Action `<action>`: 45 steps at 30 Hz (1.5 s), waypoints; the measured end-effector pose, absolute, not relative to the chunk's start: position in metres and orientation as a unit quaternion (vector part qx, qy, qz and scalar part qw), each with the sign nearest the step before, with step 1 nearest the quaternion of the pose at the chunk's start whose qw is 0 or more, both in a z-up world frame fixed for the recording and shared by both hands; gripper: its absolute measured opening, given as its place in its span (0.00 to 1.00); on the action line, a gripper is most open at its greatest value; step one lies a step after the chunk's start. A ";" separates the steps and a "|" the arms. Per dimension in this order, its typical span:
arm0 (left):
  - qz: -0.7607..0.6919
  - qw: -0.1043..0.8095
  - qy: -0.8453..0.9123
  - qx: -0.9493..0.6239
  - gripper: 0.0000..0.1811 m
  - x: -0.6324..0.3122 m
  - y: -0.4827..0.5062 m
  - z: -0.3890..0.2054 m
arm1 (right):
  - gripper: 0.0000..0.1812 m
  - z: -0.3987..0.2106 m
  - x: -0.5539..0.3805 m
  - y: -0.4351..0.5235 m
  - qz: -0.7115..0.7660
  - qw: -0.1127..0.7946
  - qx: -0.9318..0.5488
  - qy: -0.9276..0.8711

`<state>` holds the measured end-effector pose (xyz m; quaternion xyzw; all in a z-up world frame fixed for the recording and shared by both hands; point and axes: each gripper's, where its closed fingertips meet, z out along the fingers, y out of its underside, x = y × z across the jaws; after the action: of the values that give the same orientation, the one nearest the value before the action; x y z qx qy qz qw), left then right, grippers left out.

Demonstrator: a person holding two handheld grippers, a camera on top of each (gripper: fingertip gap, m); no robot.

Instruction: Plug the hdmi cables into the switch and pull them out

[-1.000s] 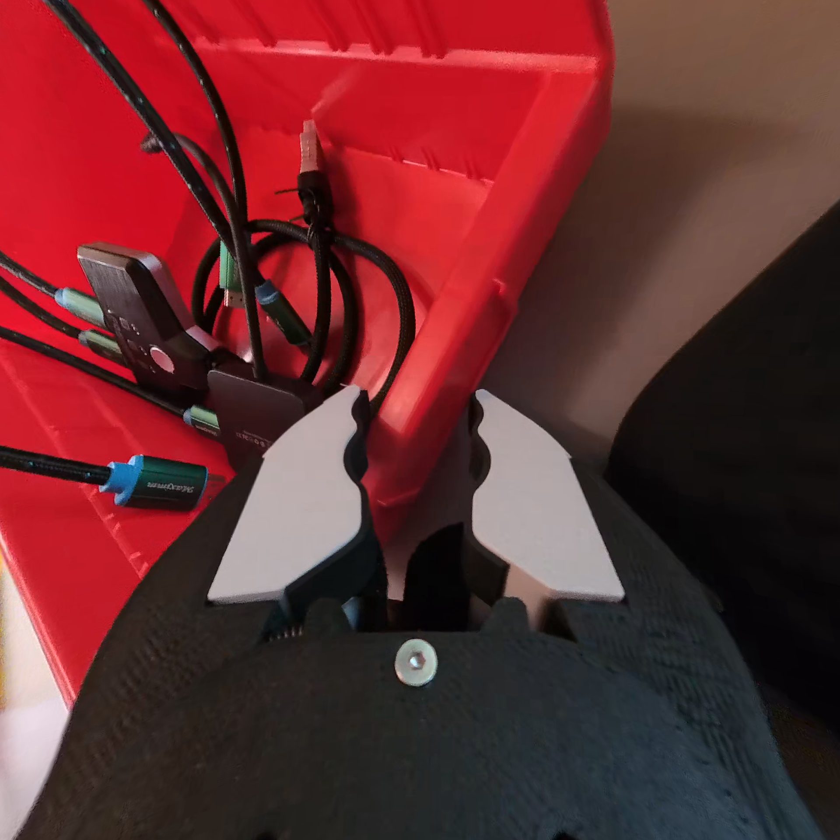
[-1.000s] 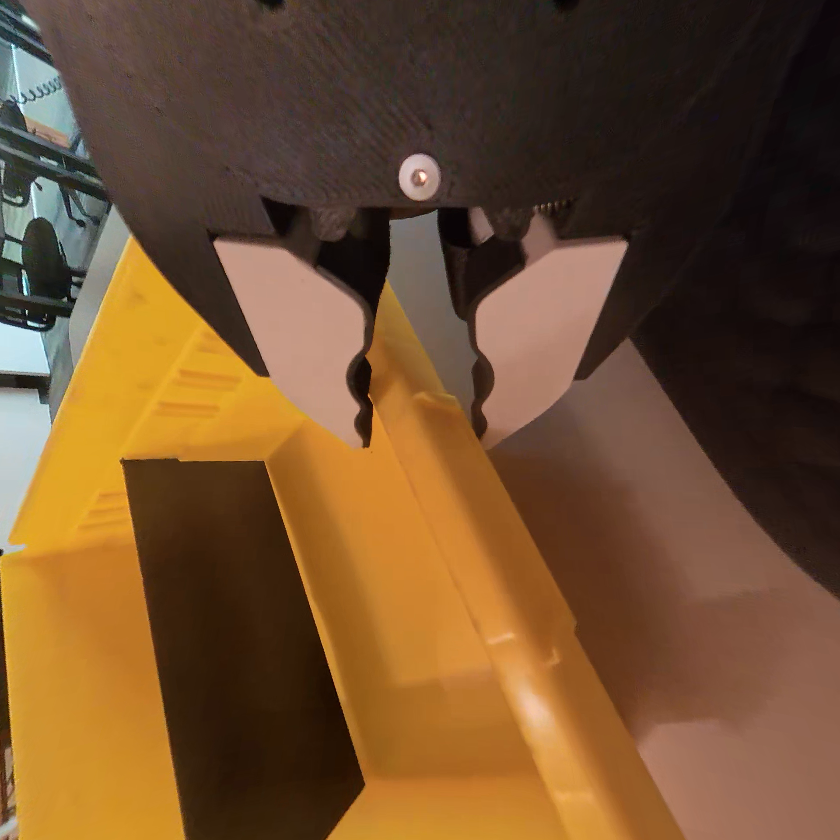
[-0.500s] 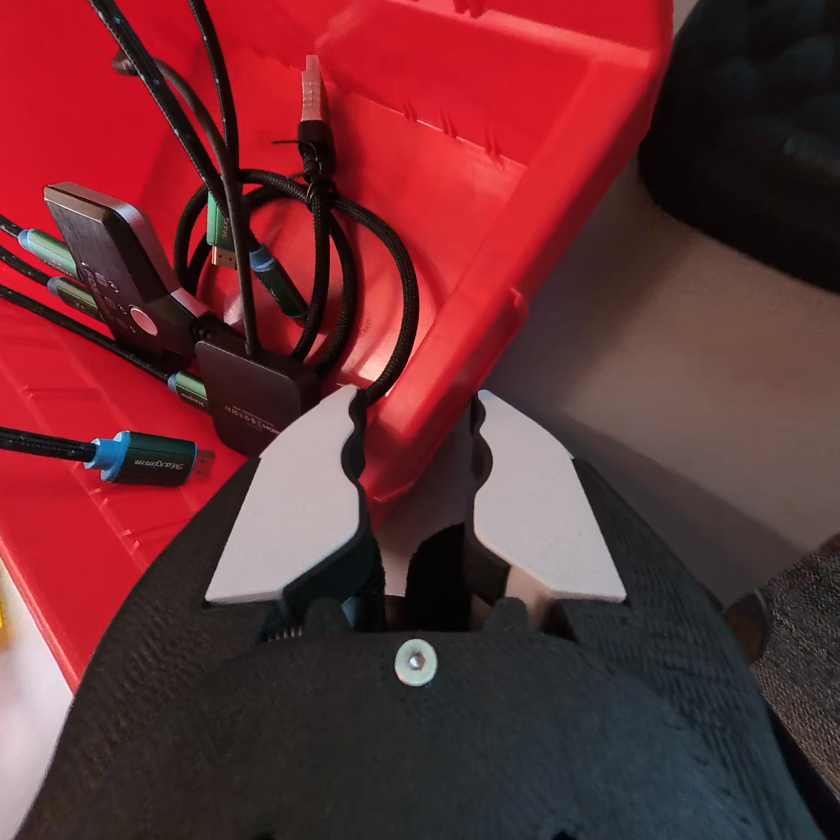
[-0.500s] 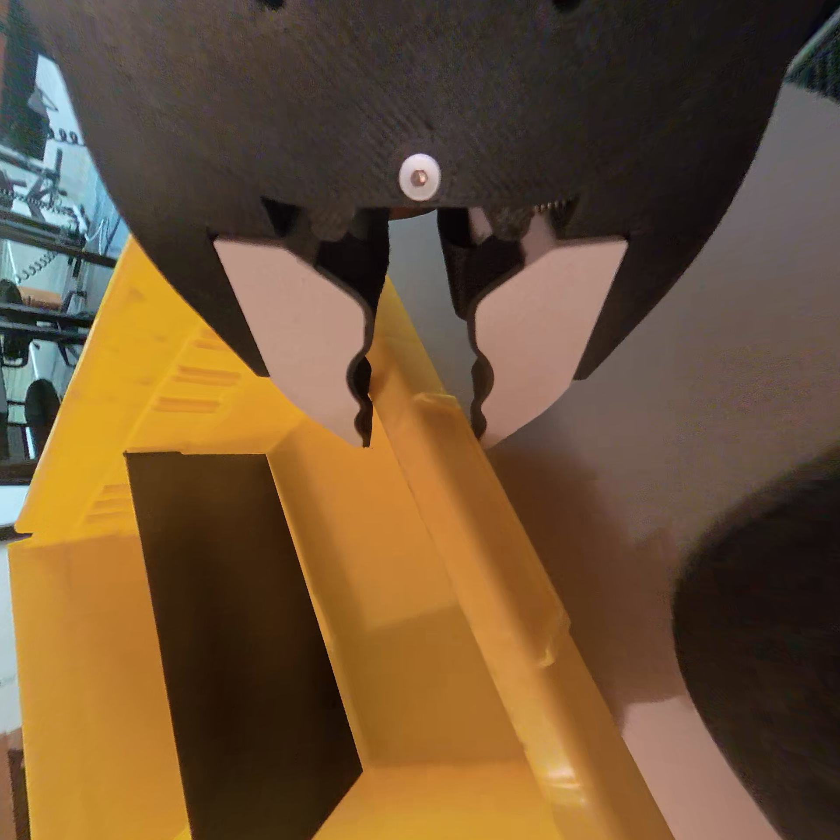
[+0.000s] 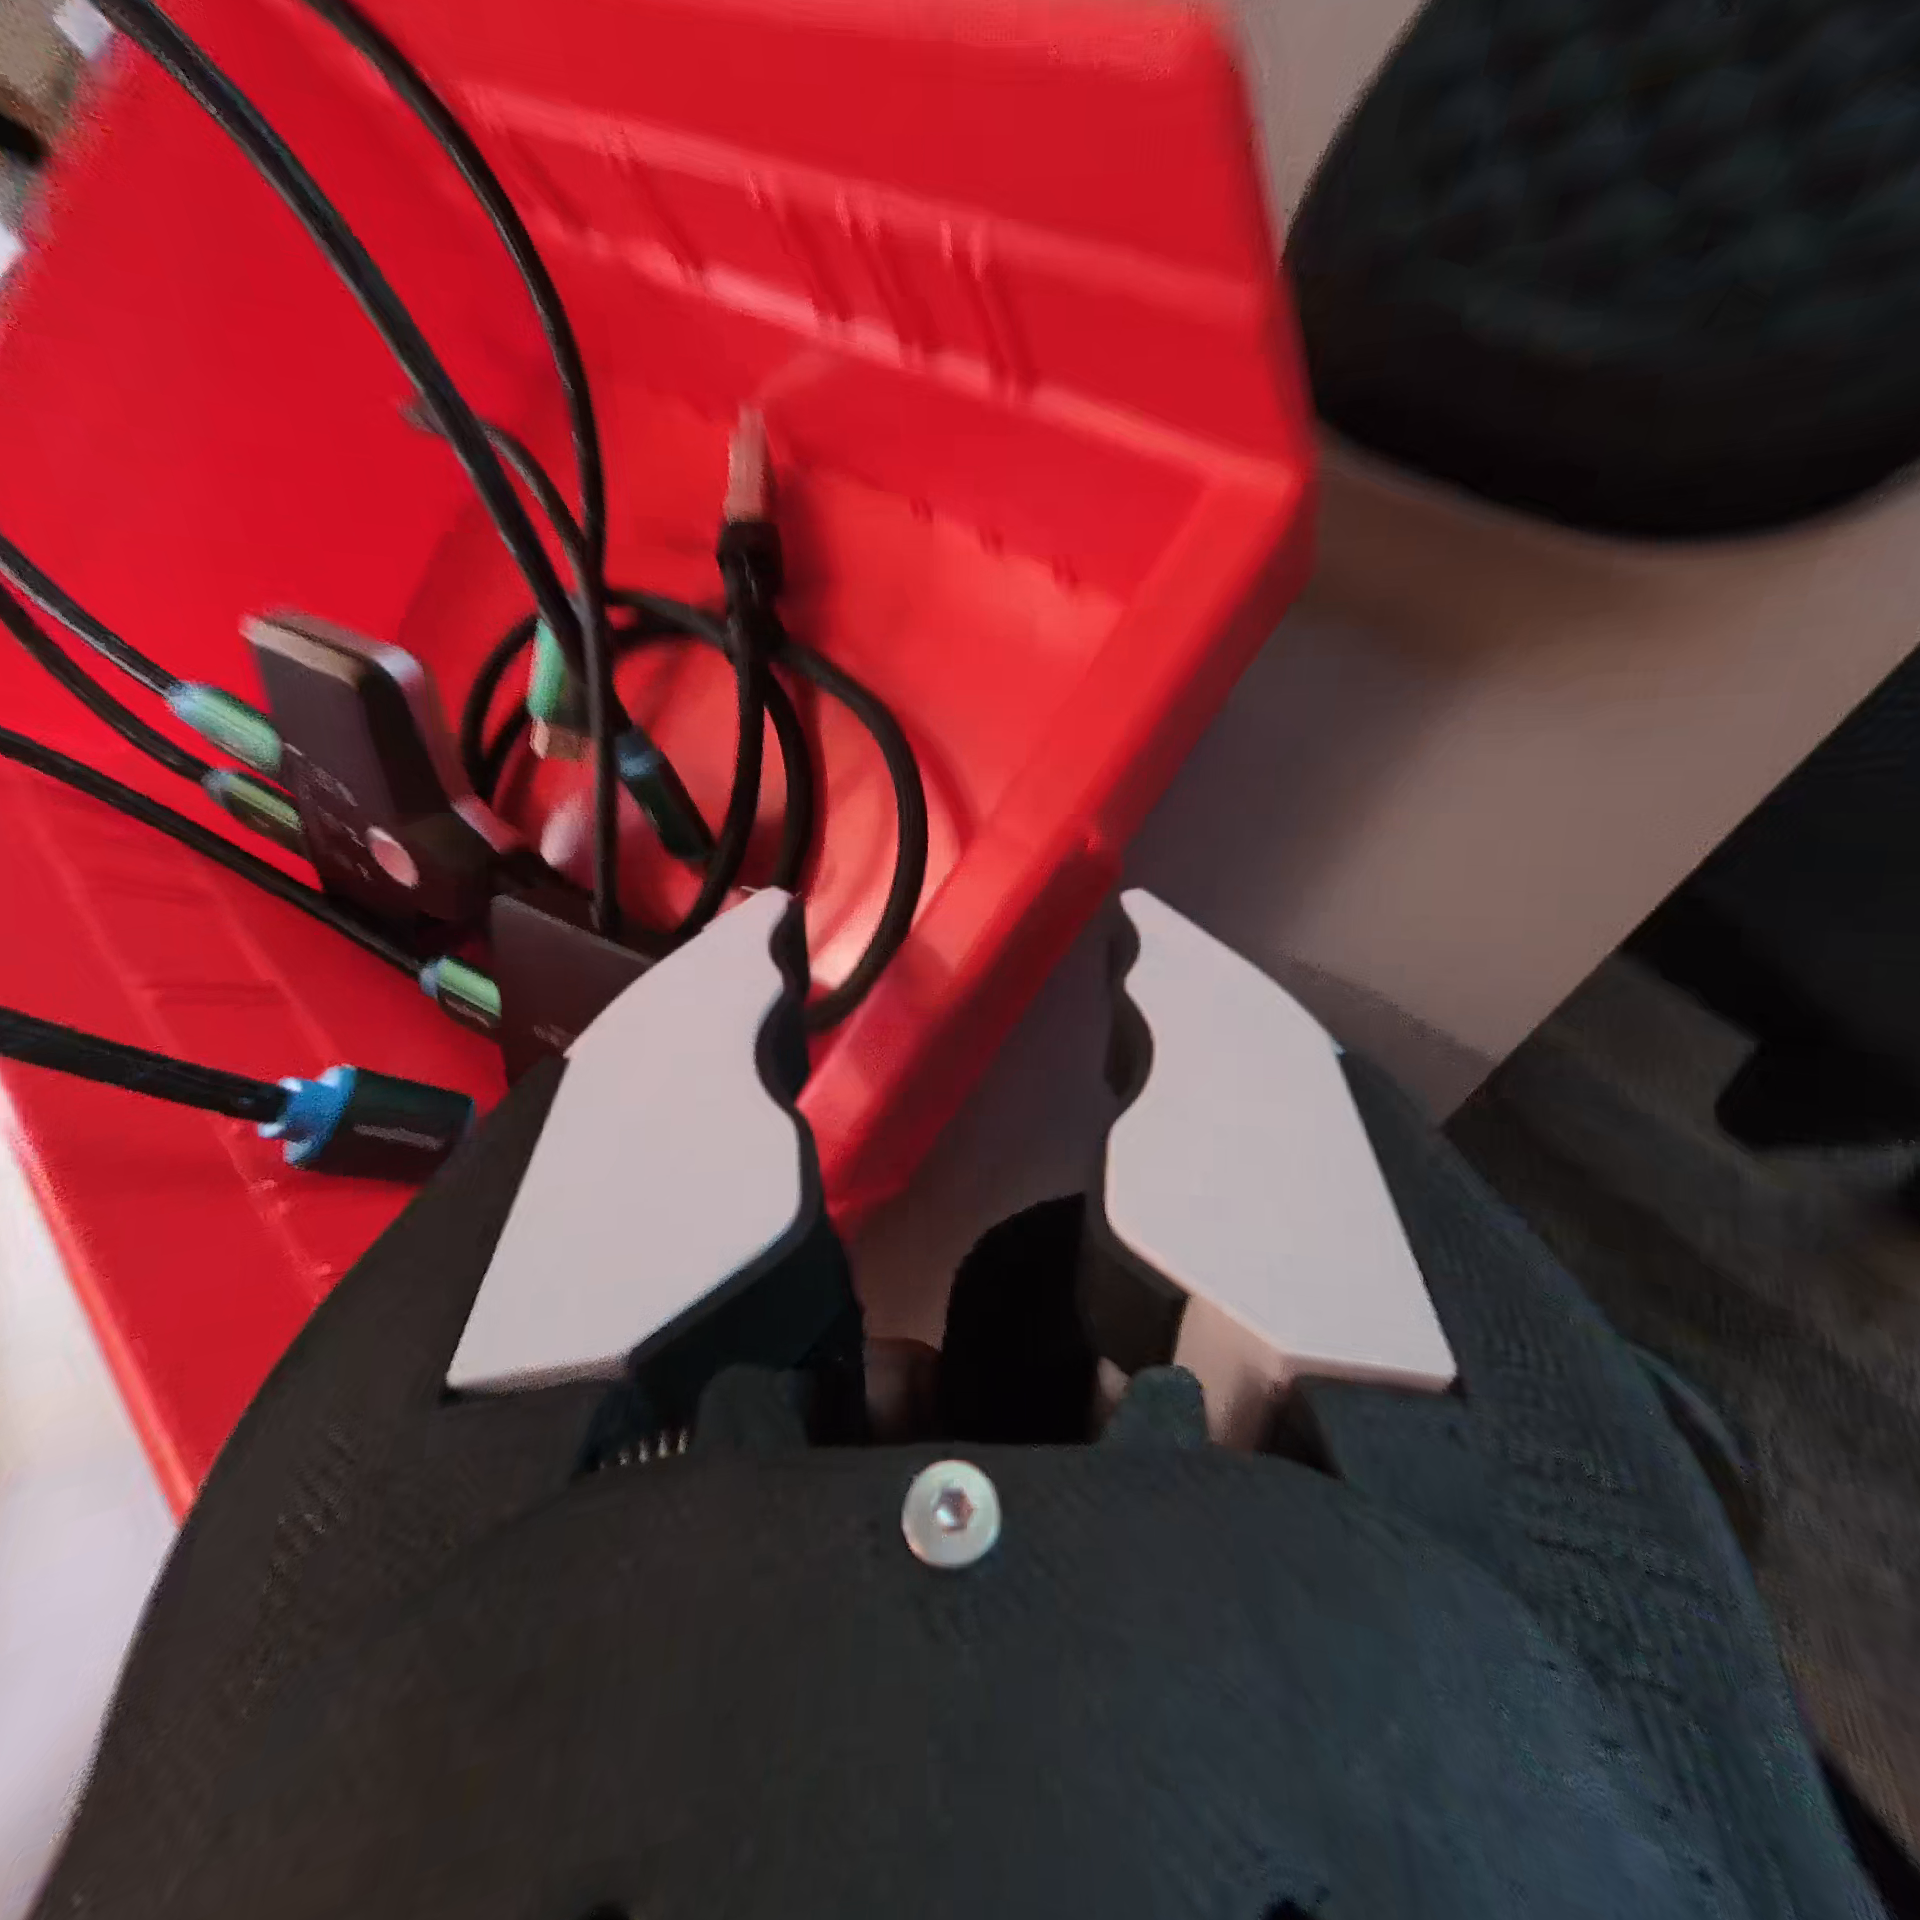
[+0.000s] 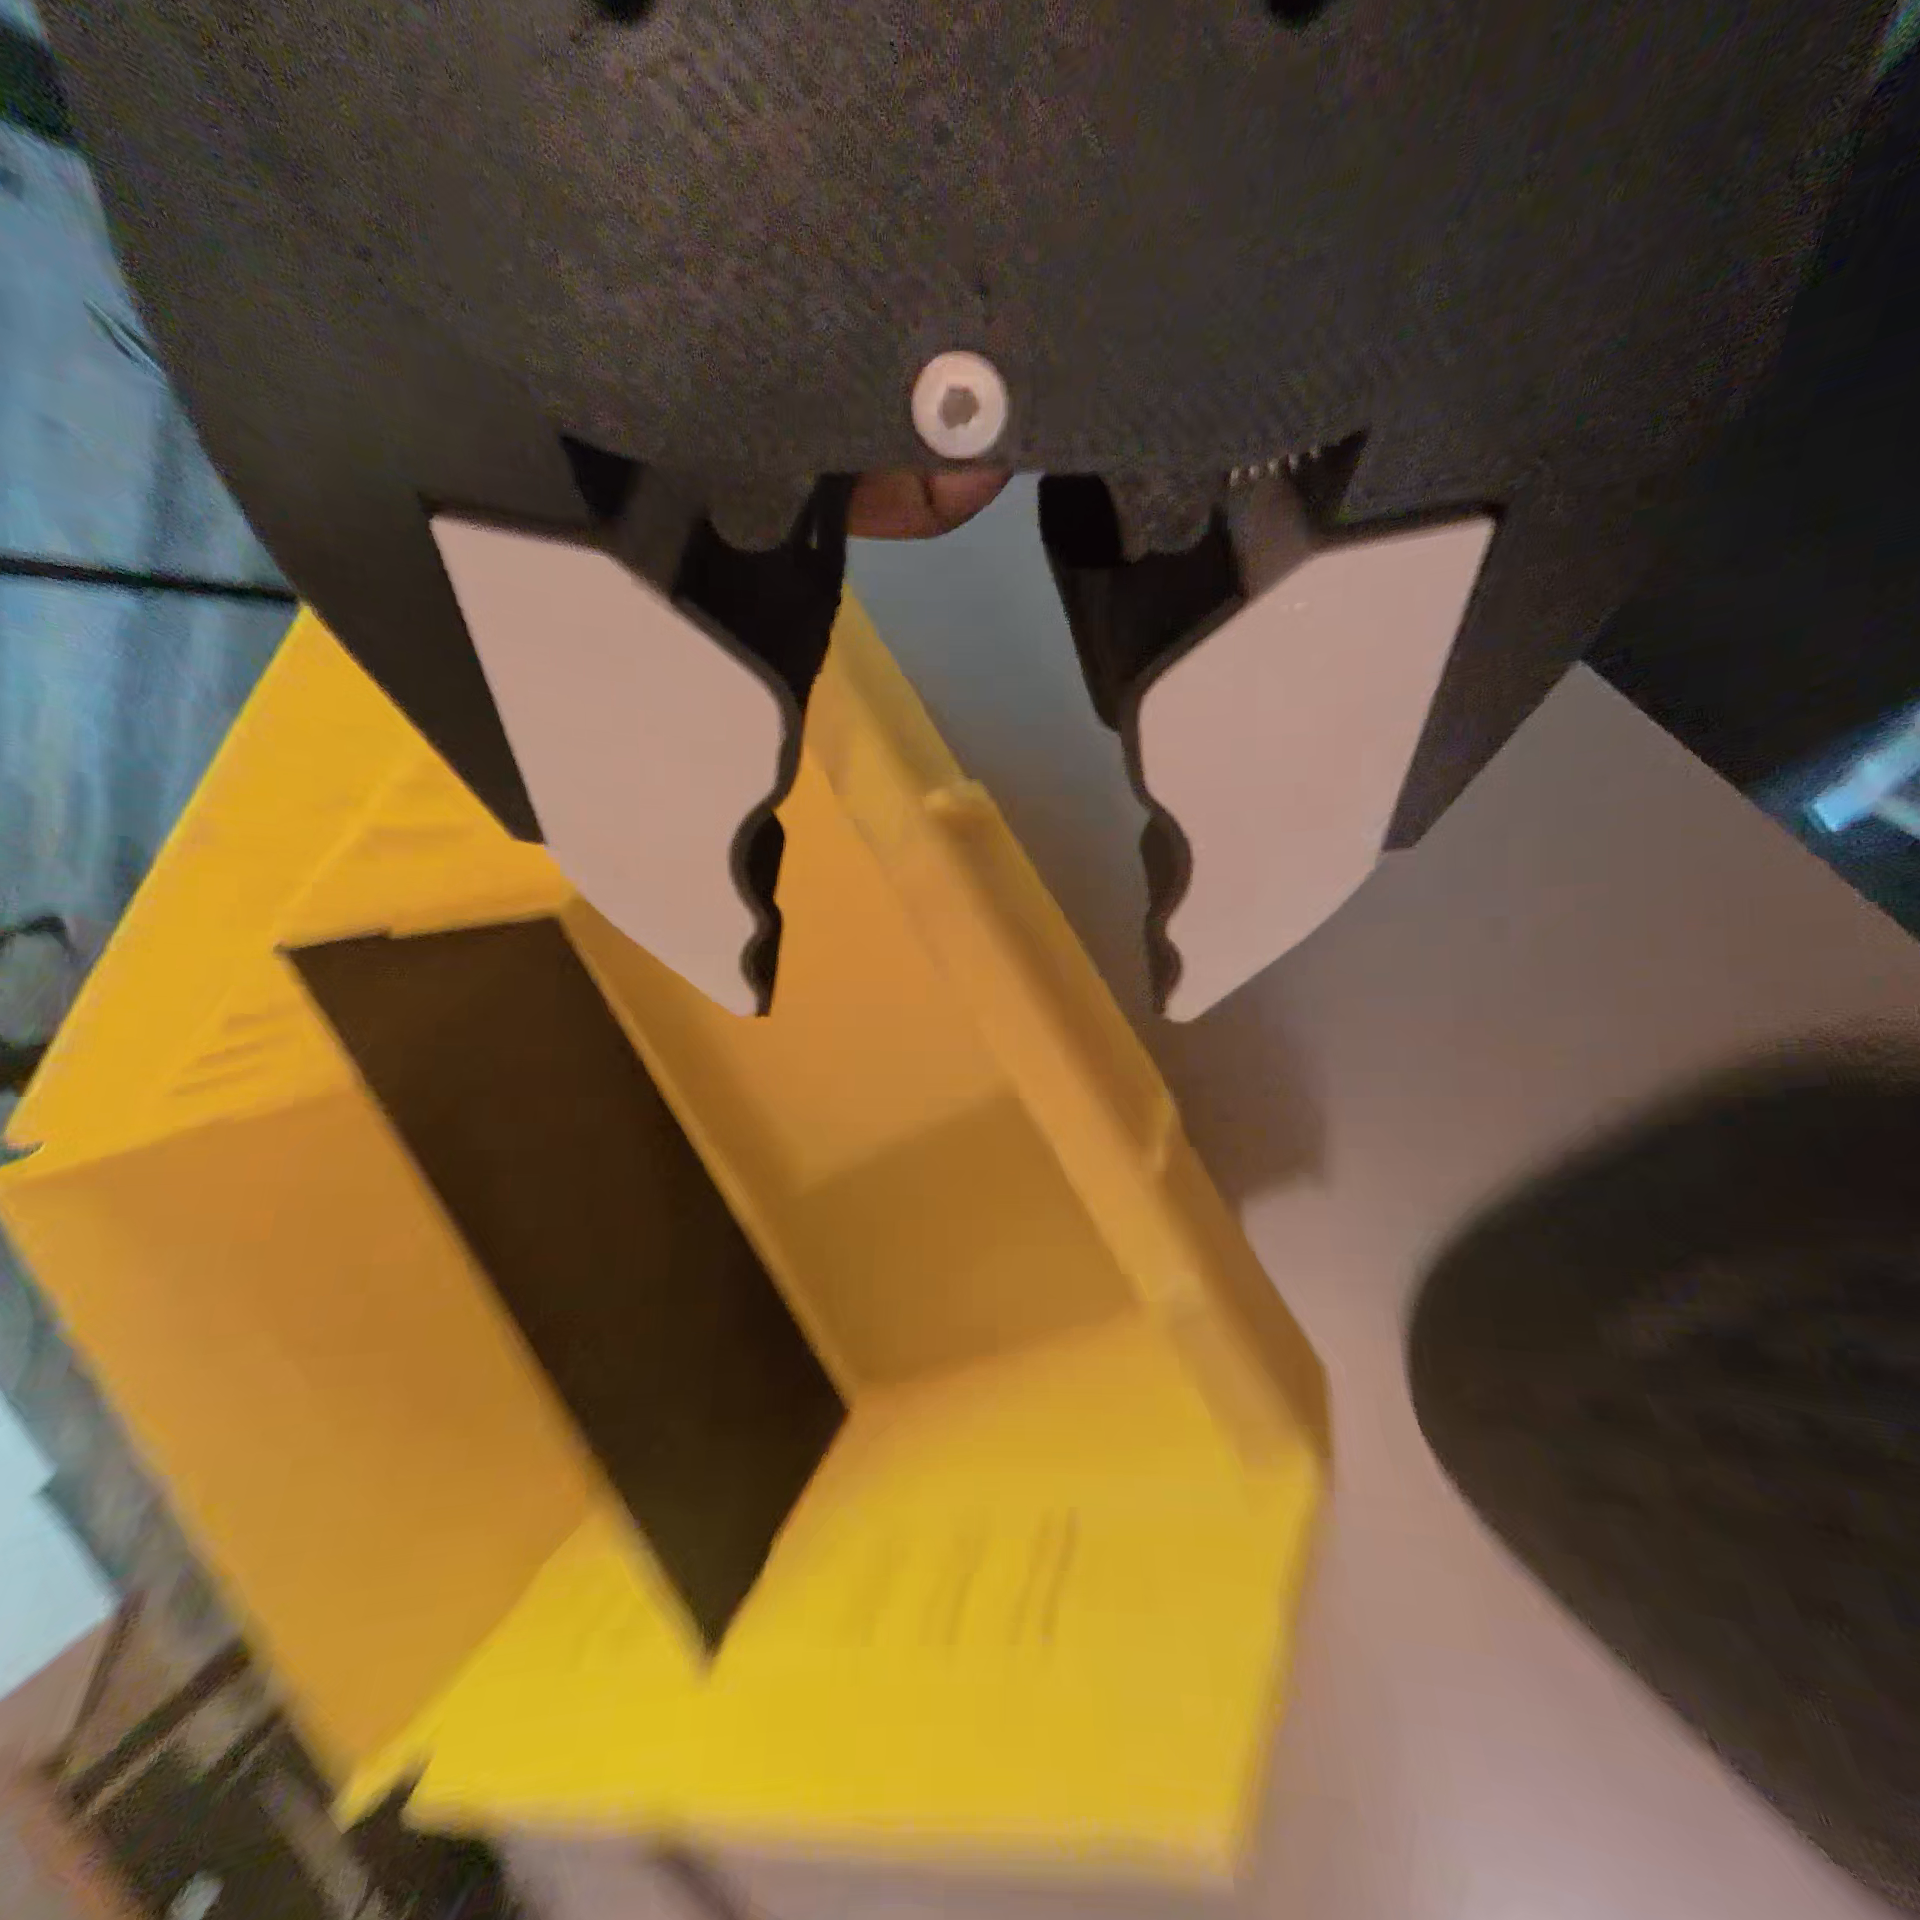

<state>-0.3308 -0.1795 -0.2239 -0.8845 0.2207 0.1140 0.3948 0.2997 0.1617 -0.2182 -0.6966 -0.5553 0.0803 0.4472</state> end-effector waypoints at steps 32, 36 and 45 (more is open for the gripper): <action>0.324 0.143 -0.124 -0.927 0.20 -0.427 -0.161 -0.242 | 0.50 -0.097 0.119 0.107 0.711 0.556 -0.406 -0.140; 0.349 0.100 -0.119 -0.924 0.17 -0.433 -0.164 -0.248 | 0.49 -0.099 0.115 0.103 0.703 0.561 -0.408 -0.158; 0.432 0.281 -0.122 -0.848 0.07 -0.430 -0.164 -0.161 | 0.48 -0.103 0.106 0.097 0.692 0.560 -0.414 -0.189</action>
<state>-0.4298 -0.1637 -0.1614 -0.8479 -0.1221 0.4324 0.2814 0.1065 0.0974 -0.1026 -0.4143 -0.1886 0.6925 0.5597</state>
